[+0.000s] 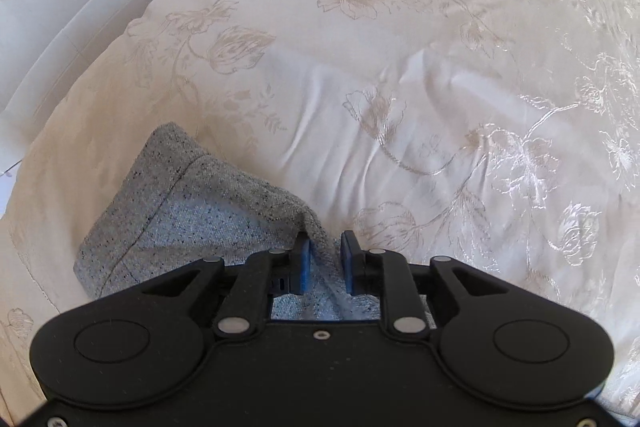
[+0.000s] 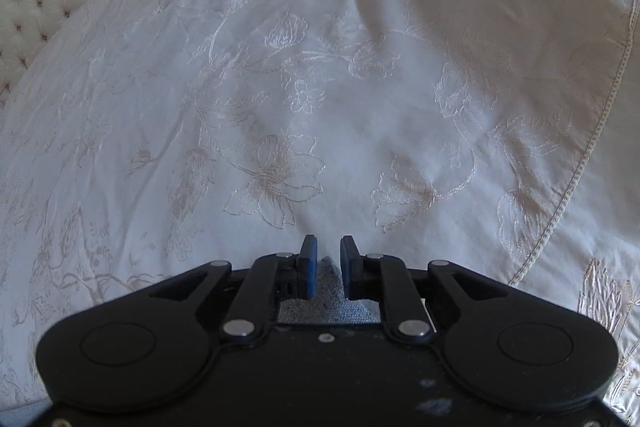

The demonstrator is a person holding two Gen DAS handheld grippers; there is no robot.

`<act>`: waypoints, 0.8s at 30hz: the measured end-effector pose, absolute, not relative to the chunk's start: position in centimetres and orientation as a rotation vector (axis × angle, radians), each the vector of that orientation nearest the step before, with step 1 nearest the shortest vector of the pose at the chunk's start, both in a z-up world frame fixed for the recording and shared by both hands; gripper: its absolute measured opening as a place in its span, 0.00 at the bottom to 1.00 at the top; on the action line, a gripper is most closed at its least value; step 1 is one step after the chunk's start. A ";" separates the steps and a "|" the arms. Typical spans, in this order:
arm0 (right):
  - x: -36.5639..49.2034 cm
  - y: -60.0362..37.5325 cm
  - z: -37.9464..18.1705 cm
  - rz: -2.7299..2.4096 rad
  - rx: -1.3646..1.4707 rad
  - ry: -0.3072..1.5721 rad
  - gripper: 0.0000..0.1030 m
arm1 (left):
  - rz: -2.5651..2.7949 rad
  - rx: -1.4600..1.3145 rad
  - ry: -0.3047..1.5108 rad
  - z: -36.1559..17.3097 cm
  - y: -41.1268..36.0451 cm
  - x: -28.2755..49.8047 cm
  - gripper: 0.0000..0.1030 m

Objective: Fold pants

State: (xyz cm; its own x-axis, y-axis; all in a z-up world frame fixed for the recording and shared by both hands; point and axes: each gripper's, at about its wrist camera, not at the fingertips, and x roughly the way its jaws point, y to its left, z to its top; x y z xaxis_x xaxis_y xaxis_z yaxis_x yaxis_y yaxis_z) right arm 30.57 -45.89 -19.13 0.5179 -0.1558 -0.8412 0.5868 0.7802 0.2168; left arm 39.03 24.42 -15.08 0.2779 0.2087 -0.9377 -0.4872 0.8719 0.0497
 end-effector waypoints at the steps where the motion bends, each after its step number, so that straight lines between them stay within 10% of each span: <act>1: 30.3 -45.8 -18.7 -0.473 0.509 0.911 0.16 | 0.466 -0.256 1.208 -14.9 24.4 39.2 0.28; 24: 22.6 -25.5 -11.4 -0.080 0.377 0.867 0.16 | 0.030 0.162 1.210 -13.3 21.5 31.8 0.28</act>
